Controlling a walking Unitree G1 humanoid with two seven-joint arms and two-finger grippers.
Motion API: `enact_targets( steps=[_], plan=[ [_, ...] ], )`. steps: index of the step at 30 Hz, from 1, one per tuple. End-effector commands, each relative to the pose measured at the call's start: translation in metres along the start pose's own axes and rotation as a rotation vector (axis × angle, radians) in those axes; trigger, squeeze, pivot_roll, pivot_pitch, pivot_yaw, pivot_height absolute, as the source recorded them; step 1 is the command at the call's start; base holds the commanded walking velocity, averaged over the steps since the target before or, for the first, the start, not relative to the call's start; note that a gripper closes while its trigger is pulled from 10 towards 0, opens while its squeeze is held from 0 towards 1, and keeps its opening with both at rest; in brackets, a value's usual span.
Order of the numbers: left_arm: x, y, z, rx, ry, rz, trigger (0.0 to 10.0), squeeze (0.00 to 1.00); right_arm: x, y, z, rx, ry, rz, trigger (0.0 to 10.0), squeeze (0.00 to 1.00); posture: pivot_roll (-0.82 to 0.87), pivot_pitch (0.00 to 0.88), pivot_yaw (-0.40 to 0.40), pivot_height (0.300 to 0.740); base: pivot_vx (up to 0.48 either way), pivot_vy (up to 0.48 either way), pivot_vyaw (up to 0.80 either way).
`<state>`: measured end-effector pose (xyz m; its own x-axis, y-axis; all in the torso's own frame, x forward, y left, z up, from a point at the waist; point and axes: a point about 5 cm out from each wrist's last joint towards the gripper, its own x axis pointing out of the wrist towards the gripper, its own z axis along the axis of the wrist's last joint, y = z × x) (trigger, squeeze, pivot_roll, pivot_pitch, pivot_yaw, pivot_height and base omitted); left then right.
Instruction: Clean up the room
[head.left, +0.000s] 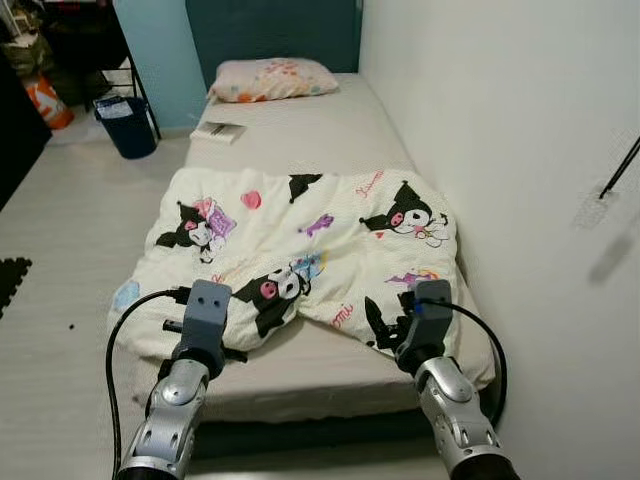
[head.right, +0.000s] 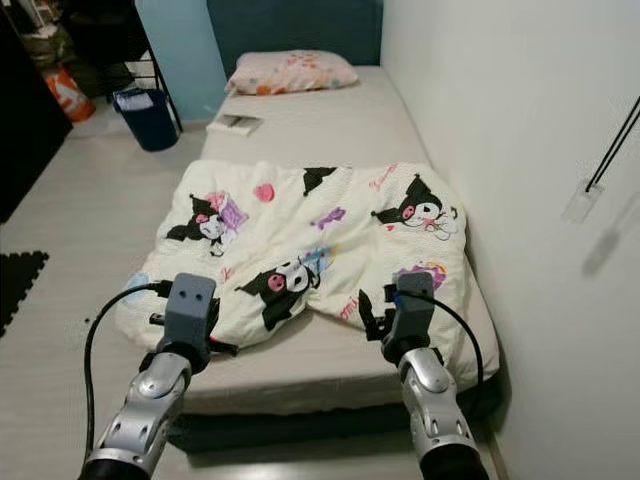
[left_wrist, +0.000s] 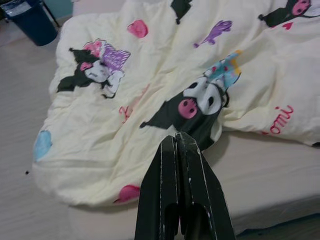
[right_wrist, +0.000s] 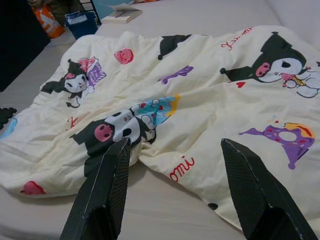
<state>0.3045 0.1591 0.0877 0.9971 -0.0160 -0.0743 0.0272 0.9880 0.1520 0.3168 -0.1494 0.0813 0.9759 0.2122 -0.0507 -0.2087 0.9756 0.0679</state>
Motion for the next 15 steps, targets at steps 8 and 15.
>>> enact_targets(
  steps=[8,15],
  plan=[
    [-0.0037,0.0010,-0.0041,-0.017,0.001,0.002,10.0,0.00,-0.0029,0.0025,-0.0020,-0.006,-0.007,0.005,10.0,0.00,-0.09,0.123,0.053,0.705,0.282,0.000,0.00],
    [-0.0042,0.0013,-0.0030,-0.021,-0.010,-0.002,10.0,0.00,-0.0034,0.0027,-0.0026,-0.004,-0.008,0.001,10.0,0.00,-0.08,0.125,0.056,0.705,0.000,0.000,0.00]
  ],
)
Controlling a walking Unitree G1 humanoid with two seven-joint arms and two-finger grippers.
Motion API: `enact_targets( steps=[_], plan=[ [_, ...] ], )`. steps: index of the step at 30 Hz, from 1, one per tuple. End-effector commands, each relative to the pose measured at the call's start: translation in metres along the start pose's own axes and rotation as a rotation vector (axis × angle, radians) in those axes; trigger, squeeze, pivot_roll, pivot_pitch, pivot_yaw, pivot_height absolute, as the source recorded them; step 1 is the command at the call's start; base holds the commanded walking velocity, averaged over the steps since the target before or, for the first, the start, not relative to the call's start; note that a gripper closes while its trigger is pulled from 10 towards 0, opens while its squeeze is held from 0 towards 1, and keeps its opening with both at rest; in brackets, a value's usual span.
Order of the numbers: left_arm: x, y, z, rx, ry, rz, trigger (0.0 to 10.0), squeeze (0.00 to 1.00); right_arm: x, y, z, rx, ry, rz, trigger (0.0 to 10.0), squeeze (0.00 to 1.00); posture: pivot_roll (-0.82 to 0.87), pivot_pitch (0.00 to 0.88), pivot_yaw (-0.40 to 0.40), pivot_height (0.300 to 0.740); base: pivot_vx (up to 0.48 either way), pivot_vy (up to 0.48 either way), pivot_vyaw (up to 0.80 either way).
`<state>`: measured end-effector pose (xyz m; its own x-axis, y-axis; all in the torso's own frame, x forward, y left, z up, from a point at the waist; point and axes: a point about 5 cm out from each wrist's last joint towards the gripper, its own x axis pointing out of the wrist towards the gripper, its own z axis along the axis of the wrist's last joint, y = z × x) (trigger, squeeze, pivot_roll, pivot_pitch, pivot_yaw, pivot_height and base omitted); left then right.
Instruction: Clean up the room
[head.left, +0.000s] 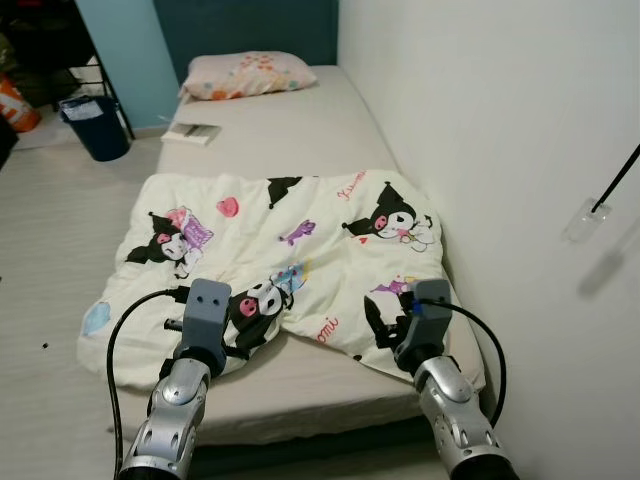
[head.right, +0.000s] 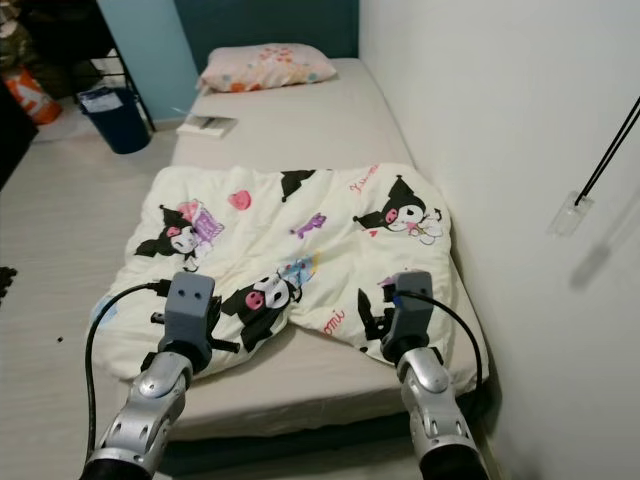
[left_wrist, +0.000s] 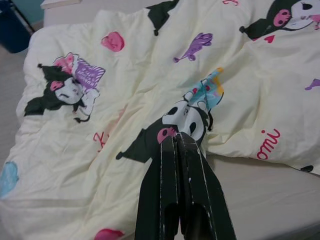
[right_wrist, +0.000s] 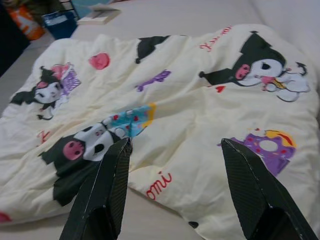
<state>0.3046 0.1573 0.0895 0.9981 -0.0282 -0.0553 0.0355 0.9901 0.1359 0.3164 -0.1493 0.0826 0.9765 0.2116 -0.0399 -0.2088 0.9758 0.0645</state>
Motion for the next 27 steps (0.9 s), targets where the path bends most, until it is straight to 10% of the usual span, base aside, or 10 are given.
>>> enact_targets(
  steps=[1,27],
  plan=[
    [-0.0045,0.0036,-0.0047,-0.003,0.010,0.009,10.0,0.00,-0.0031,0.0028,-0.0040,0.002,0.002,0.000,10.0,0.00,-0.08,0.128,0.060,0.705,0.000,0.000,0.00],
    [-0.0042,0.0039,-0.0040,0.013,0.016,0.029,10.0,0.00,-0.0042,0.0023,-0.0058,0.012,0.008,0.006,10.0,0.00,-0.08,0.135,0.057,0.705,0.000,0.000,0.00]
  ],
)
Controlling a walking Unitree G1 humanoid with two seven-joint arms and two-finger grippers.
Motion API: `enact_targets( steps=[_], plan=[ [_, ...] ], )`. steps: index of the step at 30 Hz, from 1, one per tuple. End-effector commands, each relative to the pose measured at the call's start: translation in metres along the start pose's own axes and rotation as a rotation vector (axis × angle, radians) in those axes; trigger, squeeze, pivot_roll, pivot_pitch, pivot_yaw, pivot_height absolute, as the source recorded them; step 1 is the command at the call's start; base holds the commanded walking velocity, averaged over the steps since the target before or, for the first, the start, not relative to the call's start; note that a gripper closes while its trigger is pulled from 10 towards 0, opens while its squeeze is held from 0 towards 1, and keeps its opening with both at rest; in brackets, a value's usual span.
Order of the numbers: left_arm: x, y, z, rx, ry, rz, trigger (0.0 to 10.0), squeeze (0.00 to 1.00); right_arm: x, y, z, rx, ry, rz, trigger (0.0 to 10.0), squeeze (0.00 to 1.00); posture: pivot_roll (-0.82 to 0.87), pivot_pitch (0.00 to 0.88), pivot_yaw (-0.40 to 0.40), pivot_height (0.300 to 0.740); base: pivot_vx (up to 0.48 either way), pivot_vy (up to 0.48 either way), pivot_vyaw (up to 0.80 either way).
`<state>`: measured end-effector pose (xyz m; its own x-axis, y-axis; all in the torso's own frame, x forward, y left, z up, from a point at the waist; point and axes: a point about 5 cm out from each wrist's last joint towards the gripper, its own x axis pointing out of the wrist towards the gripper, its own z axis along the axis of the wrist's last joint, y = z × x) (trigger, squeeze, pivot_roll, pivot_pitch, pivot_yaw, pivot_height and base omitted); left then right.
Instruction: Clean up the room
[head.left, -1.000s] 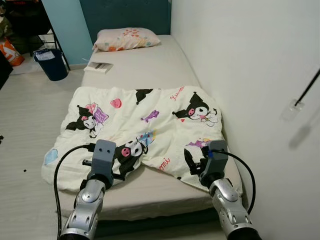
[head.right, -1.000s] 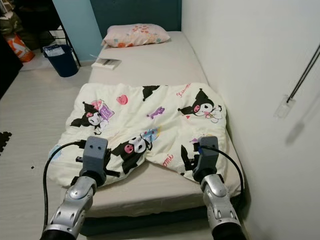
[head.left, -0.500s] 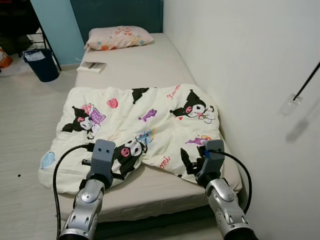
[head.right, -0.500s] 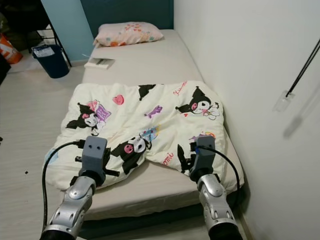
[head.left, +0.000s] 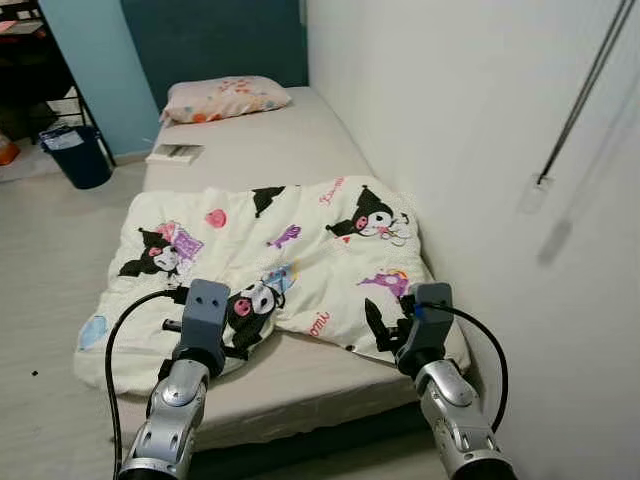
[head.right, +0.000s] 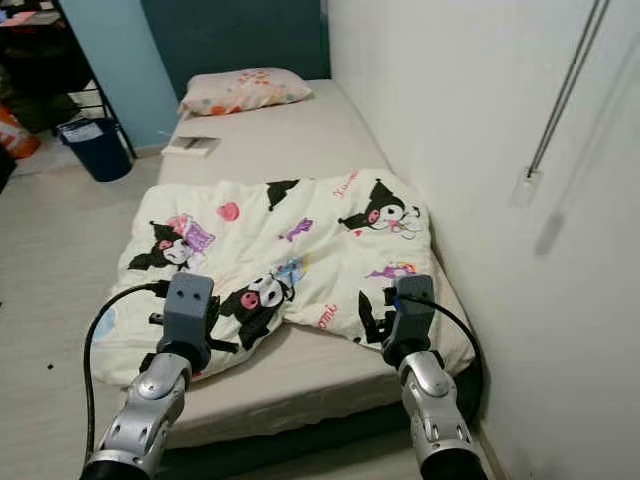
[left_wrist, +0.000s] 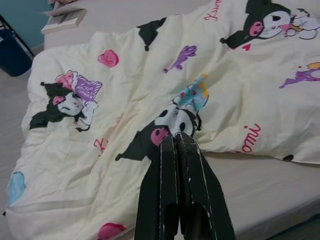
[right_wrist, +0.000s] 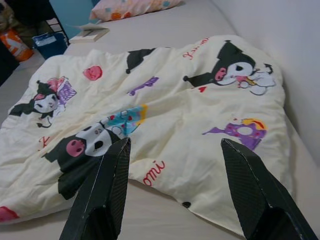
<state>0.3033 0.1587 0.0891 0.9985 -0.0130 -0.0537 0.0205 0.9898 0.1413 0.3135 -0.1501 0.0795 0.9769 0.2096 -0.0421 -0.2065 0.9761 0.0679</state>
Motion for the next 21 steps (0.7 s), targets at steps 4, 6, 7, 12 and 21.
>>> enact_targets(
  steps=[4,6,7,12,21],
  plan=[
    [-0.0030,0.0025,-0.0036,0.009,0.017,0.013,10.0,0.00,-0.0014,0.0027,-0.0027,0.010,0.006,0.009,10.0,0.00,-0.08,0.137,0.056,0.705,0.000,0.000,0.00],
    [-0.0032,0.0024,-0.0038,0.010,0.018,0.014,10.0,0.00,-0.0015,0.0026,-0.0027,0.010,0.007,0.010,10.0,0.00,-0.08,0.139,0.054,0.705,0.000,0.000,0.00],
    [-0.0032,0.0024,-0.0038,0.010,0.018,0.014,10.0,0.00,-0.0015,0.0026,-0.0027,0.010,0.007,0.010,10.0,0.00,-0.08,0.139,0.054,0.705,0.000,0.000,0.00],
    [-0.0034,0.0020,-0.0034,0.003,0.015,0.019,10.0,0.00,-0.0011,0.0079,-0.0022,-0.056,0.008,0.049,10.0,0.00,-0.08,0.139,0.054,0.705,0.000,0.000,0.31],
    [-0.0034,0.0042,-0.0028,-0.018,0.010,0.039,10.0,0.00,-0.0004,0.0121,-0.0002,-0.058,-0.005,0.077,10.0,0.00,-0.08,0.142,0.057,0.705,0.000,0.000,0.80]
  ],
)
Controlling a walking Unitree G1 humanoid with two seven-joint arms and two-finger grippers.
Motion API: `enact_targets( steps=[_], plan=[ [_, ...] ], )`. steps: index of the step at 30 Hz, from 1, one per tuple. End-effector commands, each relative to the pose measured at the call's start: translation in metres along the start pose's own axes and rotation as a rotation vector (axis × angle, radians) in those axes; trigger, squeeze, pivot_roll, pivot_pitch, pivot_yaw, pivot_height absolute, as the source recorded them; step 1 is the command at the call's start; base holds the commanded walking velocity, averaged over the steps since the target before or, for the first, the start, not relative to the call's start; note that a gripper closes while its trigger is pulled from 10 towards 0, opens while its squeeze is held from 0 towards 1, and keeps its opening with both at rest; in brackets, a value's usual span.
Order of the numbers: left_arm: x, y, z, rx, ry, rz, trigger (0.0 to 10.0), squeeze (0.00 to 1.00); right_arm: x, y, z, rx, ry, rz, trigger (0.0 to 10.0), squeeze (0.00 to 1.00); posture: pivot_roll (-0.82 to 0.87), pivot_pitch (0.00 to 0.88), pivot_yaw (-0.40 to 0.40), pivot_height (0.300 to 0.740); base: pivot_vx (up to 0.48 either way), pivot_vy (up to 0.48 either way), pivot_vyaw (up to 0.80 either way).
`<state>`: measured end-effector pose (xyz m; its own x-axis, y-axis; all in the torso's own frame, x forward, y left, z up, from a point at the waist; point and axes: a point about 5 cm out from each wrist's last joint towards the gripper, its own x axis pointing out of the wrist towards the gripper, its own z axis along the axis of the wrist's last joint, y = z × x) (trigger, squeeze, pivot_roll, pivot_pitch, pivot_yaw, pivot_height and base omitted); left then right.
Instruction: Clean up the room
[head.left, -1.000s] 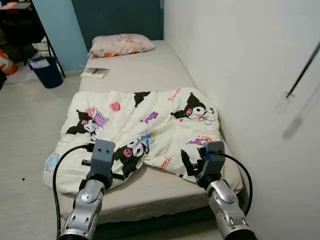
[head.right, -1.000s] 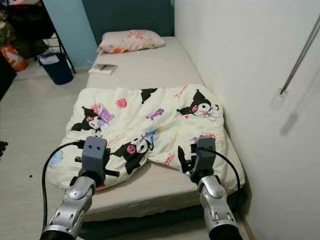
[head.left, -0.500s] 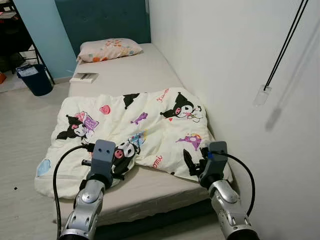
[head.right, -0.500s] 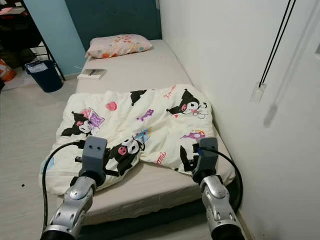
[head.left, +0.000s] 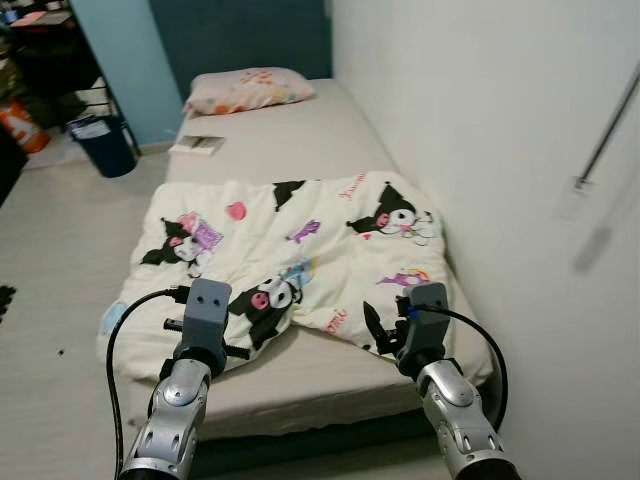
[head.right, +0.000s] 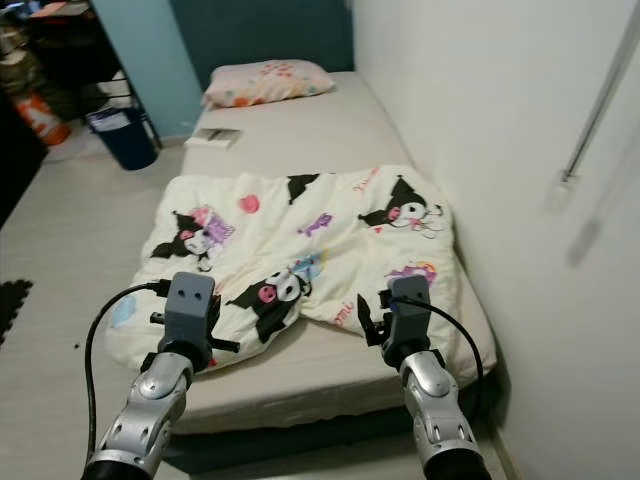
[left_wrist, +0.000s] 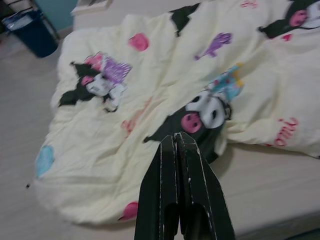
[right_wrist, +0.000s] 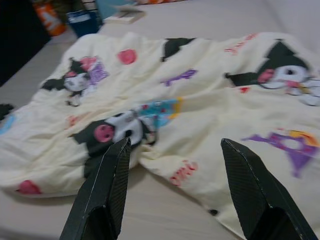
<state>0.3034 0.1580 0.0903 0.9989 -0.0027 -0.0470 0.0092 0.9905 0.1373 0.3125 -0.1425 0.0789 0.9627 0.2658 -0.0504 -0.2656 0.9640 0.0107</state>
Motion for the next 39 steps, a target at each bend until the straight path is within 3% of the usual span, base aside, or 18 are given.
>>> enact_targets(
  steps=[1,12,18,28,29,39],
  plan=[
    [-0.0034,0.0054,-0.0041,-0.015,0.015,0.031,10.0,0.00,-0.0009,0.0049,0.0011,0.003,-0.017,0.022,10.0,0.00,-0.08,0.142,0.057,0.705,0.000,0.000,0.80],
    [-0.0022,0.0072,-0.0038,0.016,0.020,0.045,10.0,0.00,-0.0020,0.0046,0.0013,0.011,-0.029,0.015,10.0,0.00,-0.08,0.138,0.059,0.705,0.000,0.000,0.80],
    [-0.0011,0.0054,-0.0021,0.036,0.013,0.035,10.0,0.00,-0.0031,-0.0022,-0.0003,0.061,-0.021,-0.029,10.0,0.00,-0.08,0.134,0.065,0.705,0.000,0.000,0.00],
    [0.0000,0.0055,0.0023,0.033,-0.011,0.057,10.0,0.00,-0.0046,-0.0011,-0.0008,0.059,-0.024,-0.023,10.0,0.00,-0.09,0.127,0.067,0.705,0.000,-0.353,0.00],
    [-0.0002,0.0058,0.0015,0.002,-0.003,0.068,10.0,0.00,-0.0044,-0.0008,-0.0006,0.059,-0.025,-0.023,10.0,0.00,-0.09,0.127,0.067,0.705,0.000,0.000,0.00],
    [-0.0005,0.0116,0.0009,-0.008,-0.017,0.117,10.0,0.00,-0.0035,0.0002,0.0008,0.051,-0.032,-0.011,10.0,0.00,-0.08,0.133,0.055,0.705,0.000,0.000,0.00]
  ],
)
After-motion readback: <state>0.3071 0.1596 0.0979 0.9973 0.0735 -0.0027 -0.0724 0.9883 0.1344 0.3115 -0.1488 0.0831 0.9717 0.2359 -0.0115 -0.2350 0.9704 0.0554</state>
